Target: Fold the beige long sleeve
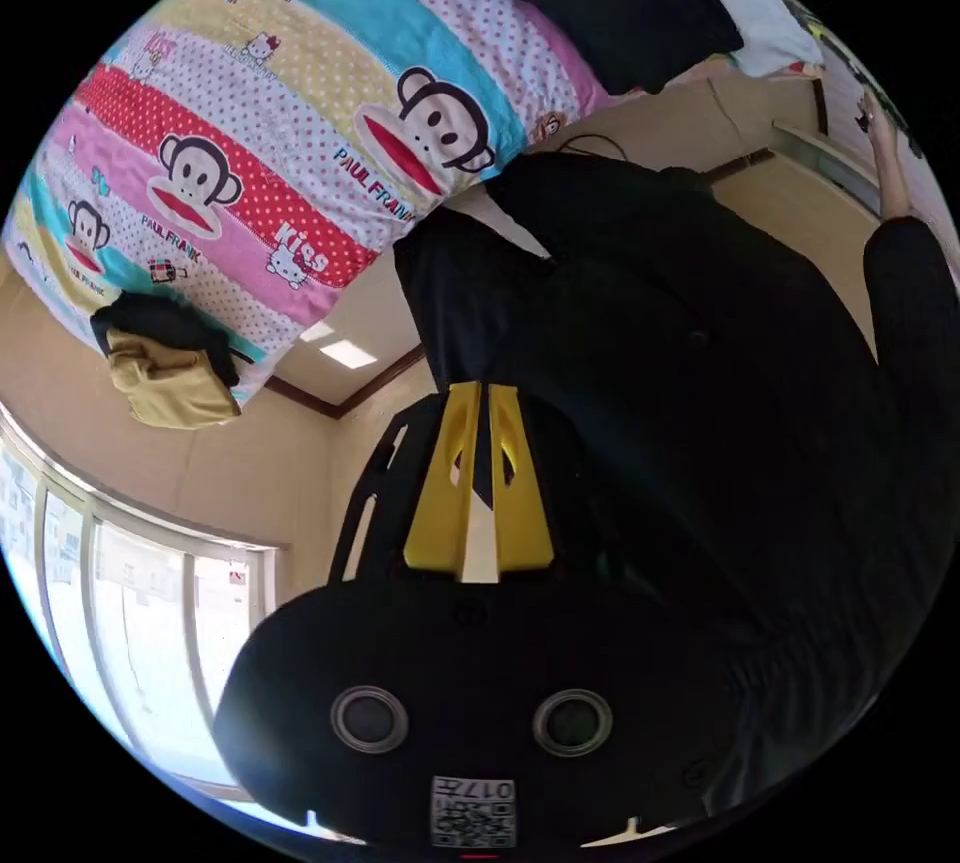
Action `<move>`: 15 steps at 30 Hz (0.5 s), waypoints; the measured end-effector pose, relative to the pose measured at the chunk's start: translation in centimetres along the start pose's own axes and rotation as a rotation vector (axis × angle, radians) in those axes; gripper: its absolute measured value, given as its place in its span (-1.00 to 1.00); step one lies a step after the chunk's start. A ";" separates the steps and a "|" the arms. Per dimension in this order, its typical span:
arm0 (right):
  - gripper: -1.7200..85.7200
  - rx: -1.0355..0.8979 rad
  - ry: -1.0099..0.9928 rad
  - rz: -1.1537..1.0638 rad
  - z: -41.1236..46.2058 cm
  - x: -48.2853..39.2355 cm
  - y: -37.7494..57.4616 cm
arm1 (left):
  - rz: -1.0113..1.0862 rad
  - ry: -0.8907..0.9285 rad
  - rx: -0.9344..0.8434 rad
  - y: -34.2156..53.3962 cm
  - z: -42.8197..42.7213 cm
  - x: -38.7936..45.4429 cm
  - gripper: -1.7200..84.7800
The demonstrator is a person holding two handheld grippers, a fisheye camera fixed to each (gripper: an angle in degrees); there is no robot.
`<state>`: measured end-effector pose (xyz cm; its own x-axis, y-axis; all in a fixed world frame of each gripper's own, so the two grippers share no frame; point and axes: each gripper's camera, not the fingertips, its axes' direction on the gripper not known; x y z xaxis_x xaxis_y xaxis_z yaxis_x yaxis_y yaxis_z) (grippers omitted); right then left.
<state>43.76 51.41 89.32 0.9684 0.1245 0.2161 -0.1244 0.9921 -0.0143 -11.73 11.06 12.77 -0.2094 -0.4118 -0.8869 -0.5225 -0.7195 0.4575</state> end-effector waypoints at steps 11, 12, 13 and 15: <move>-0.86 0.275 -0.223 0.127 -13.2 -0.1 -0.2 | -0.043 0.170 0.281 2.9 -2.0 -4.1 -0.79; -0.86 0.349 -0.238 0.120 -16.0 -0.3 -0.6 | -0.024 0.254 0.331 3.4 -2.3 -5.4 -0.78; -0.86 0.390 -0.261 0.114 -17.5 -0.5 -0.8 | -0.015 0.294 0.359 3.6 -2.4 -6.1 -0.78; -0.87 0.544 -0.371 0.029 -23.4 -2.0 -1.3 | 0.015 0.414 0.486 5.1 -3.1 -8.8 -0.77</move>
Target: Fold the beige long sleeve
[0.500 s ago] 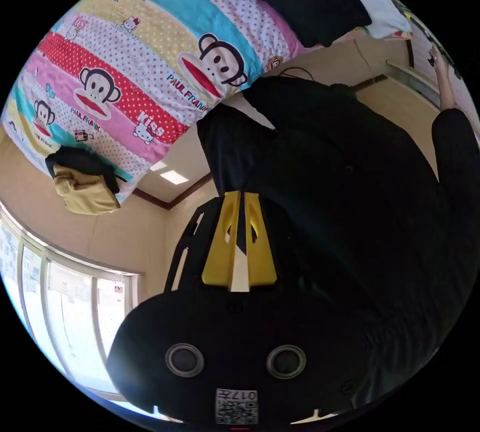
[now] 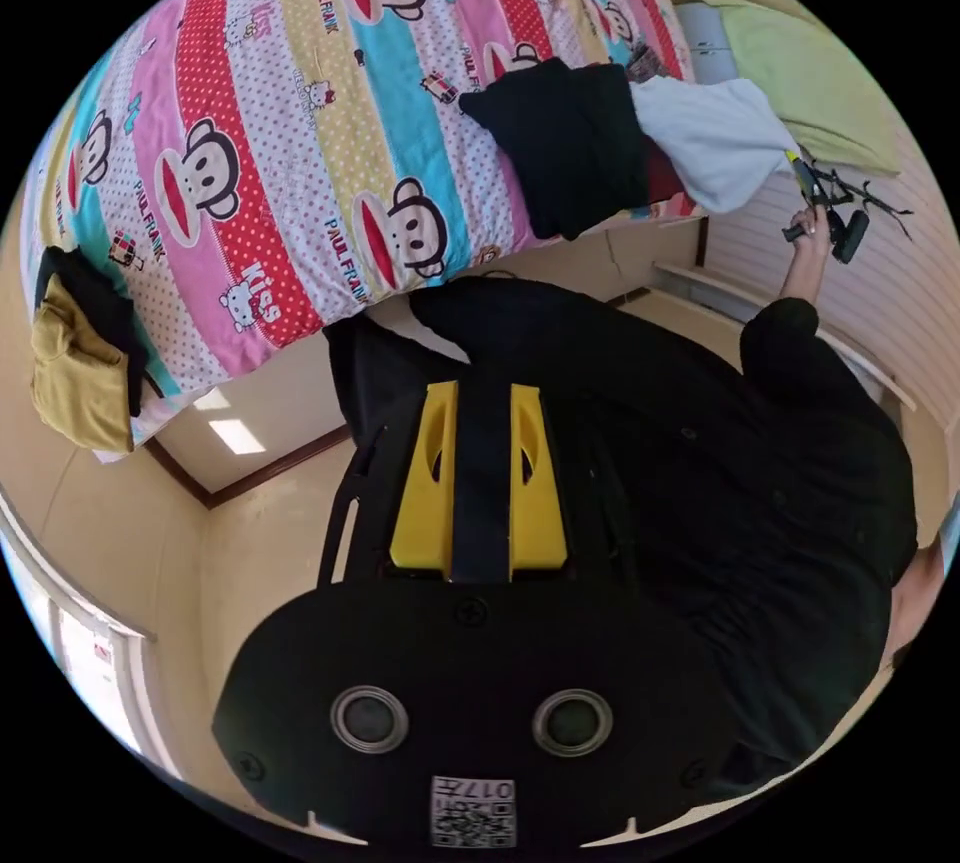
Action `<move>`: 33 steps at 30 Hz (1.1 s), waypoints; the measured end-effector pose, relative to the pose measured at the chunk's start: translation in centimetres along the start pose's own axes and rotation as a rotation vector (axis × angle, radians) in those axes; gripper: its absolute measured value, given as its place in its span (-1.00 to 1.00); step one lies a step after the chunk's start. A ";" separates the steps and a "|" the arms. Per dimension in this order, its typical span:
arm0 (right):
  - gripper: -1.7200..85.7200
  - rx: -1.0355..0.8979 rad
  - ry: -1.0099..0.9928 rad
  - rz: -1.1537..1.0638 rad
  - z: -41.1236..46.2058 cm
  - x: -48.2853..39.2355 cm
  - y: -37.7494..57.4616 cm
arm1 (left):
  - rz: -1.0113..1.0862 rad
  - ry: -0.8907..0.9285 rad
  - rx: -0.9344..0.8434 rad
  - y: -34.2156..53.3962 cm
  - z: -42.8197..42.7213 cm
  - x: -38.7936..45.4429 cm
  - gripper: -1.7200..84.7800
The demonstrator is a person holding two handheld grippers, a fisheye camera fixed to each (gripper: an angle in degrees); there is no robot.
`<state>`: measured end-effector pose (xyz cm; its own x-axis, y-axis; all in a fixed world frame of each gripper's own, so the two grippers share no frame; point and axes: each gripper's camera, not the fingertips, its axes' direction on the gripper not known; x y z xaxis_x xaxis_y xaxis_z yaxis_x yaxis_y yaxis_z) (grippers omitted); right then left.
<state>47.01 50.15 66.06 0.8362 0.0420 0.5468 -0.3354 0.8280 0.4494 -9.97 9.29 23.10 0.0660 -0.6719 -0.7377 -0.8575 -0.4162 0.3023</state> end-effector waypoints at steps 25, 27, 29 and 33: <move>-0.93 -1.165 -0.409 -0.413 39.1 -37.0 12.9 | -0.166 0.322 0.398 6.7 -6.1 -32.5 -0.76; -0.94 -1.100 -0.391 -0.318 36.9 -35.5 11.6 | -0.184 0.303 0.392 3.8 -5.4 -34.7 -0.74; -0.95 -1.059 -0.336 -0.283 35.1 -34.5 10.4 | -0.213 0.279 0.387 1.1 -4.9 -36.7 -0.72; -0.95 -0.998 -0.196 -0.265 31.5 -33.1 8.6 | -0.244 0.171 0.444 -5.7 -4.3 -41.0 -0.72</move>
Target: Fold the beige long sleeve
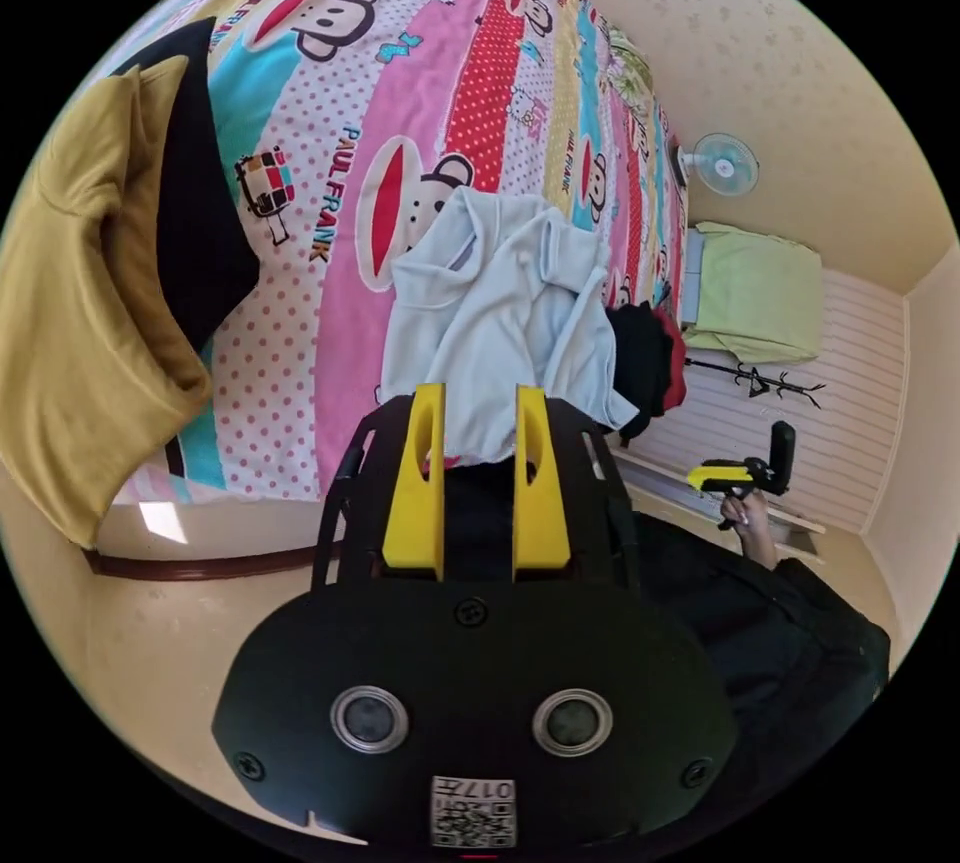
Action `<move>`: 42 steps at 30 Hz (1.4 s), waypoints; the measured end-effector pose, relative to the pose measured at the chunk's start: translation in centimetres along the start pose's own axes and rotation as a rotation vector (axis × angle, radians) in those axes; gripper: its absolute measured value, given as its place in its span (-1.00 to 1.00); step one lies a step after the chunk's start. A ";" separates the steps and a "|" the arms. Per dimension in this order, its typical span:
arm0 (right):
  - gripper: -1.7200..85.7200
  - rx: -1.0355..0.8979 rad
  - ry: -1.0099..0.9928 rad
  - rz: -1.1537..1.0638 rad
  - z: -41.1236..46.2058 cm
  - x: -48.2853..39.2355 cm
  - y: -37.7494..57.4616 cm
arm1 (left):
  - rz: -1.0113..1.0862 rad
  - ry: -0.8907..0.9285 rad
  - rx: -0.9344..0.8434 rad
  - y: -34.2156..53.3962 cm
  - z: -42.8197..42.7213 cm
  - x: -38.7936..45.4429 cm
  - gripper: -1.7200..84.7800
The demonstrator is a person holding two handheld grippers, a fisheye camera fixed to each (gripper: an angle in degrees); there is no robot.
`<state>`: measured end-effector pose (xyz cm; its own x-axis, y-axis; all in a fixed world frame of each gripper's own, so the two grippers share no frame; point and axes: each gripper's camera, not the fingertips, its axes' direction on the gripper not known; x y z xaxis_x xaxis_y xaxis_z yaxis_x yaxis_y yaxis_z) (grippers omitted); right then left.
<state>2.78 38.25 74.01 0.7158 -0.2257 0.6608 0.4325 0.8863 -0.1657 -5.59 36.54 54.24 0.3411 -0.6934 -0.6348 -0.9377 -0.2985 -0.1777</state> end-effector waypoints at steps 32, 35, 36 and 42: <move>-0.86 0.870 -0.258 -0.608 -13.4 5.5 11.9 | 1.397 1.540 0.107 14.9 -18.9 29.7 -0.91; -0.83 0.753 -0.522 -0.790 -10.7 3.2 8.6 | 1.386 1.595 0.118 16.0 -20.1 31.3 -0.92; -0.83 0.657 -0.603 -0.821 -8.7 1.7 7.3 | 1.401 1.598 0.118 16.8 -20.9 31.9 -0.92; -0.90 0.262 -0.645 -1.153 -3.2 -2.5 9.9 | 1.587 1.652 0.190 22.9 -26.8 34.0 -0.92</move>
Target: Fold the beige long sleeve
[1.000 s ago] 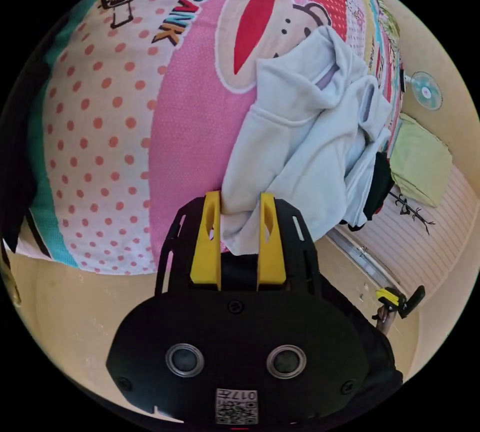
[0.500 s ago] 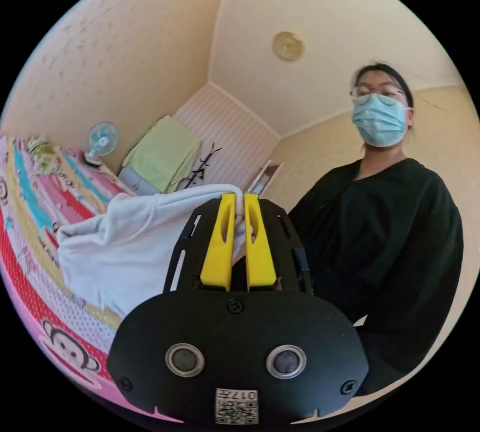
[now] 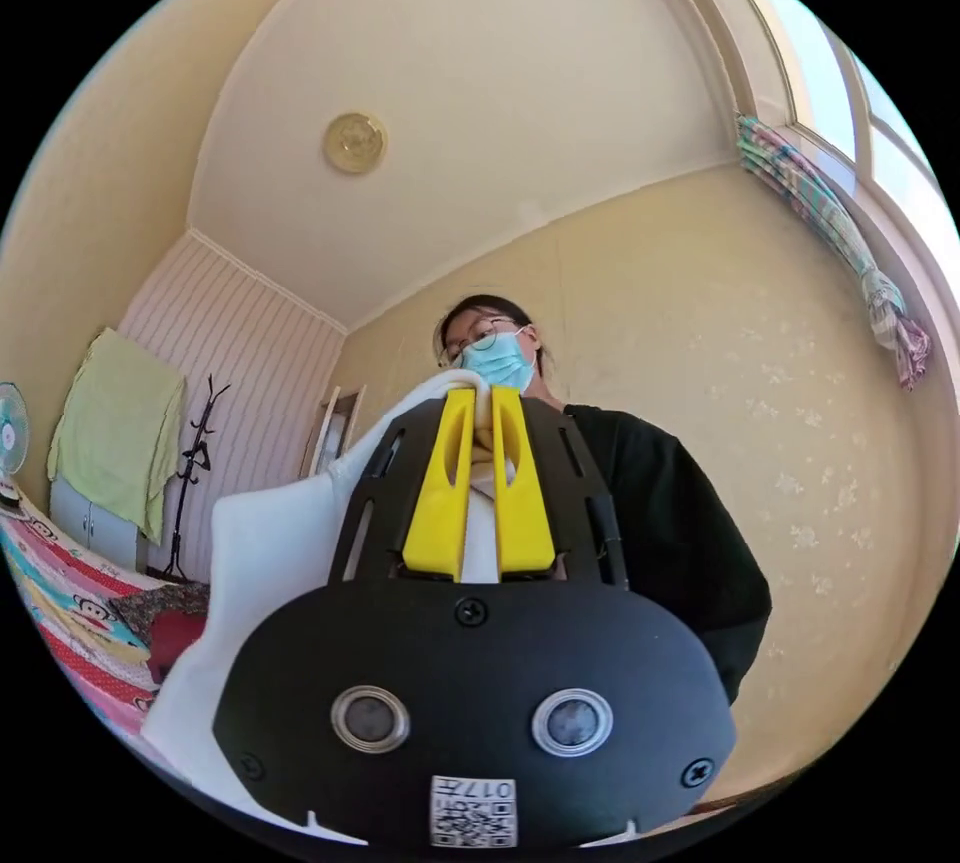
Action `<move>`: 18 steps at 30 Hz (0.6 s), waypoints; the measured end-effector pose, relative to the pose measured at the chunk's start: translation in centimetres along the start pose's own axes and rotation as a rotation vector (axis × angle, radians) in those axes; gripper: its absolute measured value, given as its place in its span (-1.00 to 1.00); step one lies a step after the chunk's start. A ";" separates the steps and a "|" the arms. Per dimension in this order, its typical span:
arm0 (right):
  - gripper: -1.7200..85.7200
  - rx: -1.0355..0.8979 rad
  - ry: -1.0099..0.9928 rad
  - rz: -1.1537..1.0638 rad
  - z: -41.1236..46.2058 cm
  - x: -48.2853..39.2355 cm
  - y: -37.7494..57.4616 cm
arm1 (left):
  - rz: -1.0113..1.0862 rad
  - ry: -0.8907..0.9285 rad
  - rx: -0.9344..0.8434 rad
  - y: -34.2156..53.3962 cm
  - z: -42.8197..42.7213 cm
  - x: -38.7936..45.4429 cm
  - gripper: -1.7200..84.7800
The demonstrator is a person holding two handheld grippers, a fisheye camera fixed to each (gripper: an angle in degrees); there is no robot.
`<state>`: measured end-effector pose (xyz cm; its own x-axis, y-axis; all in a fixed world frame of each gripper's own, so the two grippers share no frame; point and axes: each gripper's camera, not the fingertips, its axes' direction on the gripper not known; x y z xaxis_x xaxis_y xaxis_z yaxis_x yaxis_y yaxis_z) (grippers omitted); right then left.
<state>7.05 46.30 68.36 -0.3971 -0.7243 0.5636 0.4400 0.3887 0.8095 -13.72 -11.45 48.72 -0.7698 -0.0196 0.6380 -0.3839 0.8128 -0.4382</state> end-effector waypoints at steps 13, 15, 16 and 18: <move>-0.58 0.370 0.457 0.071 -11.4 -2.3 11.0 | 0.018 0.208 -0.127 -1.2 19.8 -2.0 -0.92; -0.60 0.123 0.257 0.148 -7.4 2.1 10.3 | -0.015 0.216 -0.125 -0.6 21.4 -3.2 -0.91; -0.62 0.077 0.205 0.151 -6.3 3.0 10.3 | -0.024 0.211 -0.126 -0.6 21.7 -3.5 -0.91; -0.77 0.060 -0.011 0.161 -4.0 5.4 11.1 | -0.066 0.129 -0.154 -1.0 22.5 -3.7 -0.91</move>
<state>12.98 44.39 79.74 -0.3340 -0.6436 0.6886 0.4504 0.5328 0.7164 -21.97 -25.25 32.52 -0.6699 -0.0095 0.7424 -0.3413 0.8920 -0.2965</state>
